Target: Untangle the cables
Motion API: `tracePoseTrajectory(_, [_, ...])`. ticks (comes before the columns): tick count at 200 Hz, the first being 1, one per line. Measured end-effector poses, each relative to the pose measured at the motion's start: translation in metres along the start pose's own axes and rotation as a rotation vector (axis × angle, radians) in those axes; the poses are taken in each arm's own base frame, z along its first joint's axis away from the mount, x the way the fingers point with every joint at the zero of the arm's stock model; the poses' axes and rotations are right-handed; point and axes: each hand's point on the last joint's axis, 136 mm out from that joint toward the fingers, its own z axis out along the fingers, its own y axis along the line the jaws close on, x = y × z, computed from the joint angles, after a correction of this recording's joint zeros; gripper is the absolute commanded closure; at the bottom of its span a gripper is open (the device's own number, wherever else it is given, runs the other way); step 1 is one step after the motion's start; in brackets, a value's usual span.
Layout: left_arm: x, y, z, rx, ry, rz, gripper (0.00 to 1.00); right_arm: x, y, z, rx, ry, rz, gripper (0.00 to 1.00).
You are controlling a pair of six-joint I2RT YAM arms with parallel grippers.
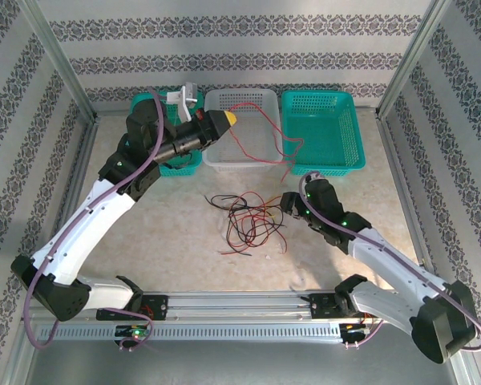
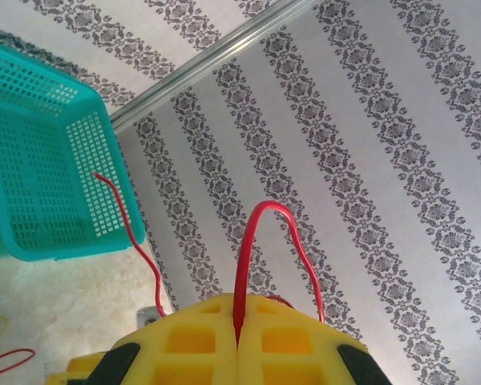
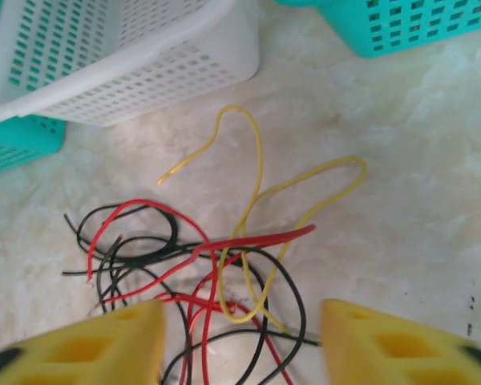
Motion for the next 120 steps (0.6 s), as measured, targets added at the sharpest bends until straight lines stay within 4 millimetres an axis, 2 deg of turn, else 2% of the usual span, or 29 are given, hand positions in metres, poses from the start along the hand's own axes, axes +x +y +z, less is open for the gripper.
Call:
tracePoseTrajectory(26, [-0.020,0.003,-0.004,-0.021,-0.044,0.022,1.00,-0.007,0.000,-0.025,0.004,-0.027,-0.015,0.33])
tracePoseTrajectory(58, [-0.071,0.021,-0.001,-0.096,-0.146,0.070,1.00,-0.030,-0.004,-0.059,0.050,-0.109,-0.017,0.32])
tracePoseTrajectory(71, [-0.091,0.039,0.003,-0.142,-0.186,0.079,1.00,-0.031,-0.009,-0.067,0.077,-0.120,-0.026,0.31])
tracePoseTrajectory(89, [-0.113,0.075,0.013,-0.215,-0.217,0.067,1.00,-0.026,-0.020,-0.070,0.116,-0.108,-0.029,0.31])
tracePoseTrajectory(120, [-0.132,0.140,0.045,-0.306,-0.209,0.023,1.00,-0.018,-0.028,-0.074,0.141,-0.085,-0.032,0.31])
